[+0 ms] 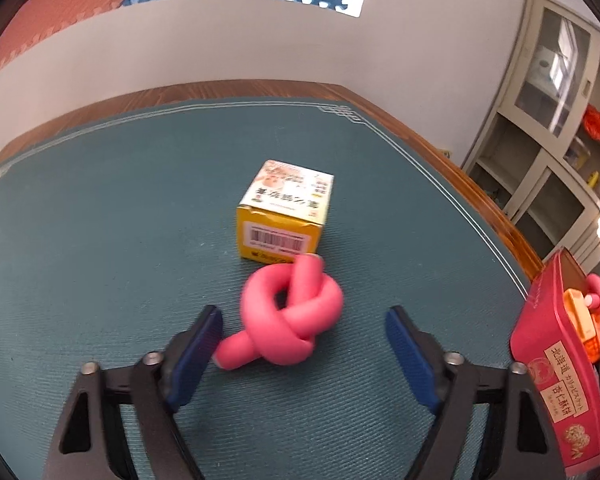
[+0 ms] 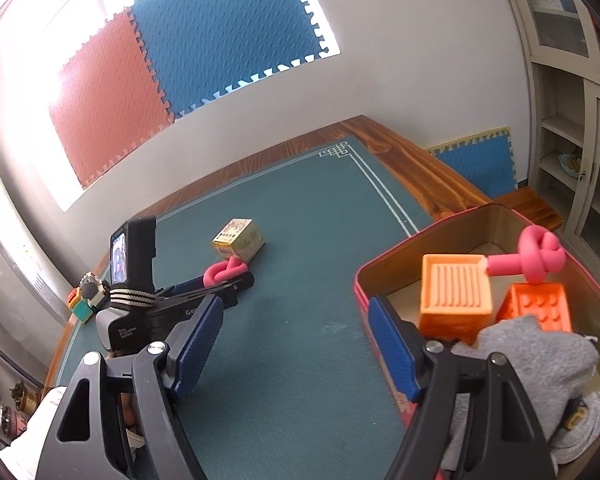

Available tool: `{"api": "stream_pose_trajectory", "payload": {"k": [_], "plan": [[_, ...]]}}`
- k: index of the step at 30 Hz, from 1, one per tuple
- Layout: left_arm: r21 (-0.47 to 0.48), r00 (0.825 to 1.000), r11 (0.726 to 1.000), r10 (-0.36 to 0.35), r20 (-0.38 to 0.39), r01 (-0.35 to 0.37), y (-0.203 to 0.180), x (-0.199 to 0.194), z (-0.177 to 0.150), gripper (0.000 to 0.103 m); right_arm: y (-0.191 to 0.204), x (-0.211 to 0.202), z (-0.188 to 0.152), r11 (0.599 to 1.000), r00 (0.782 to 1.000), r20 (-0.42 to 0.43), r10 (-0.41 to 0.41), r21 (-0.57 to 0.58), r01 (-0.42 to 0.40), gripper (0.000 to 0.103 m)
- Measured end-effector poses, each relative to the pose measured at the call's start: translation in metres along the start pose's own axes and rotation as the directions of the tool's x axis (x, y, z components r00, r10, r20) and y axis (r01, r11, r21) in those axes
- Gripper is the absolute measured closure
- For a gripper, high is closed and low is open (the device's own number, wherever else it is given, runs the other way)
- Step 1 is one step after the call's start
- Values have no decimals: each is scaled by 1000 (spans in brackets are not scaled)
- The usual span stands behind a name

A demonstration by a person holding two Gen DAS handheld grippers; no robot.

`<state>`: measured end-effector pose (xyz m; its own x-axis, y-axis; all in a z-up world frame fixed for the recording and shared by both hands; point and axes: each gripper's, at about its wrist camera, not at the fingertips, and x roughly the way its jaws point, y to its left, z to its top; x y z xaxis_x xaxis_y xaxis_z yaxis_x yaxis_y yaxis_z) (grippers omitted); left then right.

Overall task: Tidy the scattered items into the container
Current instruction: 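Grasp the second pink foam knot with the left gripper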

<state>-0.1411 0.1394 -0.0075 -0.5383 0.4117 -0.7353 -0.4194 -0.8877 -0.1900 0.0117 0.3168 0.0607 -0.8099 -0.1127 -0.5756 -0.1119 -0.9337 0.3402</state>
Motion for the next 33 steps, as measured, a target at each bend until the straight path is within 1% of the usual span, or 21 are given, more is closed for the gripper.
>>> {"api": "stream_pose_trajectory", "payload": {"k": [2,5,10,11,12,13,19,23,24,26,27,28,29,30,32,33], "plan": [[-20,1000,1000,-8,2,8,4,-2,-1,43,6,5,-1,1000,1000,-6,-2,-13,2,25],[-31,1000,999,-7,17,8,9,-5,-2,44,14,11,-3,999,1000,-15,-11,-31,11,25],[-14,998,1000,17,56,-16,12,-17,-5,47,22,21,-5,999,999,-36,-23,-39,22,25],[-15,998,1000,16,59,-16,14,-22,-5,50,25,24,-4,999,999,-40,-22,-41,20,25],[-17,998,1000,16,62,-15,17,-26,-6,57,28,26,-4,999,999,-45,-20,-43,18,25],[-19,998,1000,15,64,-14,19,-30,-7,62,32,30,-3,999,999,-51,-17,-48,15,25],[-32,996,999,24,87,-21,45,-53,-13,64,59,71,3,998,994,-104,-16,-60,9,25],[-45,995,999,11,98,-7,60,-68,-20,69,73,100,9,999,990,-141,-8,-42,3,25],[-49,995,999,10,101,-5,65,-69,-19,69,77,106,11,999,990,-143,-7,-39,2,25],[-54,995,998,-15,98,21,72,-70,-19,69,83,117,15,1000,989,-145,-13,-28,9,25],[-57,995,997,-43,94,48,75,-68,-19,62,85,119,17,1000,989,-146,-12,-23,8,25],[-62,994,996,-58,93,63,75,-67,-19,51,86,121,18,1000,990,-142,-12,-21,9,25],[-70,993,995,-66,100,73,76,-66,-19,22,87,121,18,1000,991,-134,-18,-20,15,25],[-68,992,996,-56,114,64,75,-65,-19,6,87,121,18,1000,992,-124,-26,-19,23,25],[-57,991,997,-39,131,47,71,-63,-18,4,83,120,18,999,993,-110,-33,-1,33,25],[-41,991,998,-46,126,52,68,-61,-17,4,80,121,17,999,994,-107,-32,15,34,25]]}}
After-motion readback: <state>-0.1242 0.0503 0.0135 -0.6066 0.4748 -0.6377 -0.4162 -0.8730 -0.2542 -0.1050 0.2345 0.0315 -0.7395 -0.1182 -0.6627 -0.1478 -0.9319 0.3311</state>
